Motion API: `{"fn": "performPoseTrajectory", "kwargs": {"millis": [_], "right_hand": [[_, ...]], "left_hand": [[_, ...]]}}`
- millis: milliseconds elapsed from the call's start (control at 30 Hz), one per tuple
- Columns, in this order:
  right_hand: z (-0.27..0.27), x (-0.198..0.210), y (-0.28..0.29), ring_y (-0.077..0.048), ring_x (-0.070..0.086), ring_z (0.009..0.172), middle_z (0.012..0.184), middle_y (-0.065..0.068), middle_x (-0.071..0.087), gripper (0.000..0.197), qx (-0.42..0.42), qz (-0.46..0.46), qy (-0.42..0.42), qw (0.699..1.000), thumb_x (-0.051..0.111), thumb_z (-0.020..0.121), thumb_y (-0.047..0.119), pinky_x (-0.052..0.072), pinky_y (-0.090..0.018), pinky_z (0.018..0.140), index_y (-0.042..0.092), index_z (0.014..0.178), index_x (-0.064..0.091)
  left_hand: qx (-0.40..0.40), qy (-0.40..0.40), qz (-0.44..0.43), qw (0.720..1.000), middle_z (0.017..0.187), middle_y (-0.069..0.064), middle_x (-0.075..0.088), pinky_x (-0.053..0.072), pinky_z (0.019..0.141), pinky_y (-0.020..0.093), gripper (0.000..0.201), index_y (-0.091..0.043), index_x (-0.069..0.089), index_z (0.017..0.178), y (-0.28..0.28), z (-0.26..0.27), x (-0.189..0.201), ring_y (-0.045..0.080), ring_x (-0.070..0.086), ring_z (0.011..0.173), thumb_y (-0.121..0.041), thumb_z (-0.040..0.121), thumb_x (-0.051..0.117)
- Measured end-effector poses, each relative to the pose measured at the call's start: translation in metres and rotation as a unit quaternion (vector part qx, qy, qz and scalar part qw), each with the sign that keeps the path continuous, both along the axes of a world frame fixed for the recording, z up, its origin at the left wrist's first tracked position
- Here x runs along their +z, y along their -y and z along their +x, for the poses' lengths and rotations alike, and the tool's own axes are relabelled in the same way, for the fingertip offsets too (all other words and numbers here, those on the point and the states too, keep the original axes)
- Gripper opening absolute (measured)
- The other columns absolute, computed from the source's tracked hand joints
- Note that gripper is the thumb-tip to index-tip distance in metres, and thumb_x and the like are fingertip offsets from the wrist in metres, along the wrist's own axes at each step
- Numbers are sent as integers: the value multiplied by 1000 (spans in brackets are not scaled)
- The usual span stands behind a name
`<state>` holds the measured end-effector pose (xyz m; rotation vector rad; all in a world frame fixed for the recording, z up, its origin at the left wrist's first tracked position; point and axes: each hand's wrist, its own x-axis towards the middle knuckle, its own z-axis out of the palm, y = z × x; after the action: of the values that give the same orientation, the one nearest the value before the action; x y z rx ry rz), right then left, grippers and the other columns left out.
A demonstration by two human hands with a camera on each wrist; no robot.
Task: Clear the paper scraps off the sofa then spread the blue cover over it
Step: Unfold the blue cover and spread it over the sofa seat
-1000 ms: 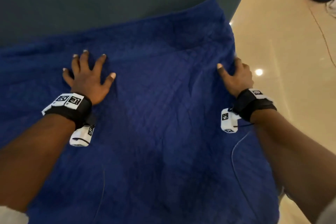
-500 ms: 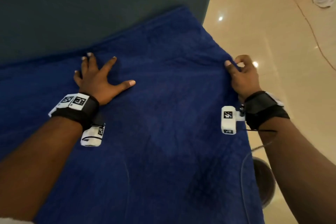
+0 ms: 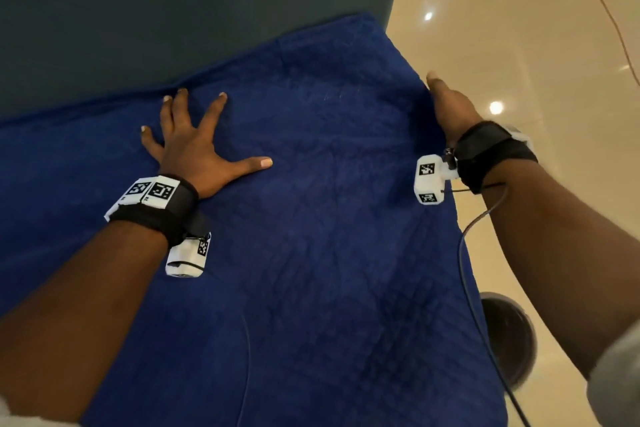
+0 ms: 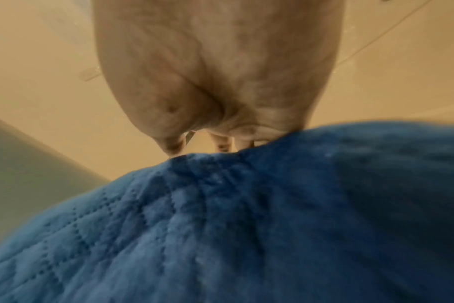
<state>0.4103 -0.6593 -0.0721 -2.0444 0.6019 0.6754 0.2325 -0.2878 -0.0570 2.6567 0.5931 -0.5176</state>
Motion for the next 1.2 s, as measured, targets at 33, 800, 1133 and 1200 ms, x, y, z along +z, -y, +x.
{"fn": "performPoseTrajectory", "kwargs": {"millis": [33, 800, 1133, 1200], "right_hand": [[6, 9, -11, -29, 56, 127, 142, -4, 59, 89, 18, -1, -1, 1000, 42, 89, 81, 41, -48, 114, 13, 144, 58], [10, 2, 2, -22, 64, 74, 93, -7, 64, 36, 80, -86, 60, 991, 48, 107, 44, 46, -33, 62, 17, 88, 61], [58, 1, -46, -31, 60, 118, 127, -8, 62, 66, 164, -97, 74, 979, 45, 100, 63, 42, -33, 90, 11, 139, 58], [61, -5, -40, -25, 58, 99, 110, -6, 61, 45, 177, -128, 82, 972, 57, 103, 46, 40, -29, 80, 9, 128, 65]], "left_hand": [[5, 2, -1, 1000, 170, 2, -5, -6, 118, 69, 133, -55, 7, 154, -1, 0, 1, 26, -11, 157, -107, 39, 50], [-40, -12, -8, 999, 168, -7, 19, 21, 117, 61, 118, -40, 17, 158, -36, 8, 20, 23, 18, 154, -98, 62, 52], [-19, -40, 28, 999, 158, -8, 29, 23, 110, 66, 116, -41, 27, 155, -29, 30, 18, 23, 24, 148, -105, 59, 38], [-24, -52, 33, 998, 156, -7, 29, 22, 109, 69, 117, -41, 28, 154, -30, 33, 16, 23, 23, 147, -106, 57, 37]]}}
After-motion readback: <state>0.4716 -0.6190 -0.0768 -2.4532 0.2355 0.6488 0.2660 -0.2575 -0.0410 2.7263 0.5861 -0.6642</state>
